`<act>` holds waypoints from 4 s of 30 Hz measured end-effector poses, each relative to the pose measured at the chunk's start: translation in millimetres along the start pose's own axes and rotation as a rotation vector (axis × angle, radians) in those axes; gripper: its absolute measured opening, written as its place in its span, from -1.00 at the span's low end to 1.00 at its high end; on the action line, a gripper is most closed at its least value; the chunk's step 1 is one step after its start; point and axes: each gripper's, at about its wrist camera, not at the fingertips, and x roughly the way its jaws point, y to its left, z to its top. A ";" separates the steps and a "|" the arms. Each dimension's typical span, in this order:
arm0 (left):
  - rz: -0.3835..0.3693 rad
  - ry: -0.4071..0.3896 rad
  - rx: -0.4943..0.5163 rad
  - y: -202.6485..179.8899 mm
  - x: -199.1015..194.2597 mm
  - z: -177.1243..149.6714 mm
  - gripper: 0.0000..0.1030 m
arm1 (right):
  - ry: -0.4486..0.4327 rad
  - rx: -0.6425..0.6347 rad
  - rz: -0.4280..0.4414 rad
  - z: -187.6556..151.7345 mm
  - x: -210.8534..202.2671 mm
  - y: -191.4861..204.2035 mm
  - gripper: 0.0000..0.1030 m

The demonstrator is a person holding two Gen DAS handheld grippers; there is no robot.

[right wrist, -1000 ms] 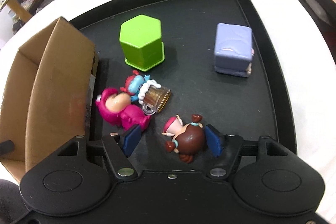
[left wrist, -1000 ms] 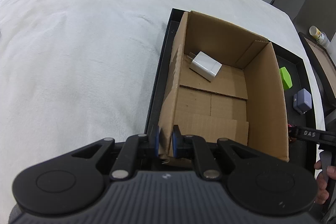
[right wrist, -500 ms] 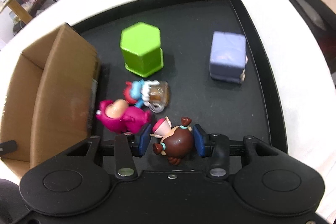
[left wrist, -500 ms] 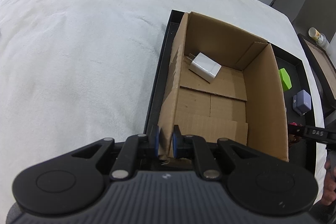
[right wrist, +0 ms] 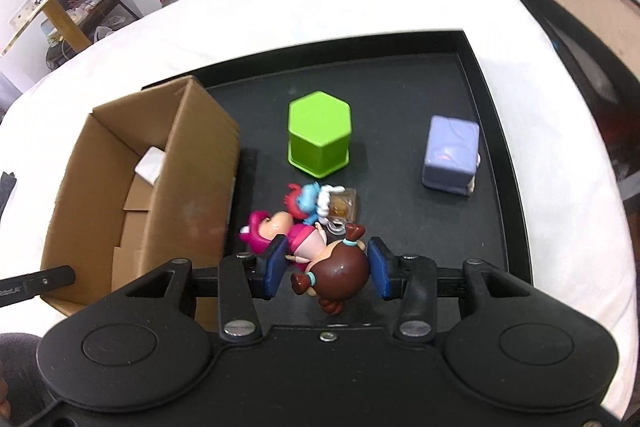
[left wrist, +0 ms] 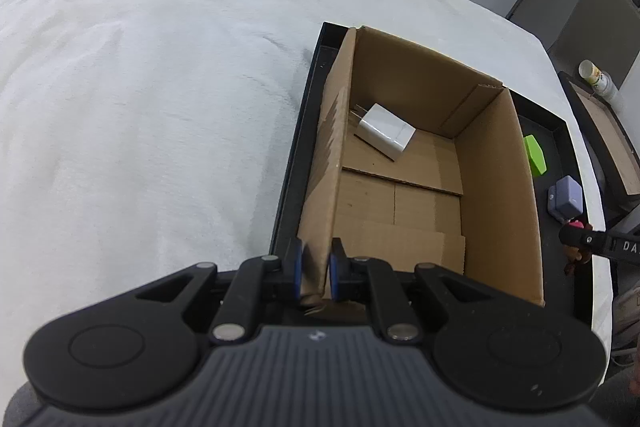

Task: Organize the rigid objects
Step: 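Carry the brown-haired doll with the right gripper into the box, then open the right gripper to release the doll in the box, then move the right gripper down to the pink doll and mug figure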

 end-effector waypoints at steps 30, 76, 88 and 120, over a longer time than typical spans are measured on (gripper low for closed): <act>-0.073 -0.001 -0.003 11.6 1.3 -1.3 -0.74 | -0.059 -0.222 0.043 47.7 -3.9 119.9 -0.16; -0.052 0.001 -0.014 6.6 2.4 -0.4 -0.73 | -0.029 -0.181 0.077 44.8 -20.1 81.9 0.27; -0.023 0.002 -0.005 1.2 4.0 0.2 -0.74 | -0.040 -0.094 0.077 39.0 -22.1 38.4 0.32; 0.050 0.031 0.031 -11.5 15.6 5.3 -0.75 | 0.002 0.185 0.191 16.6 59.0 -39.8 0.29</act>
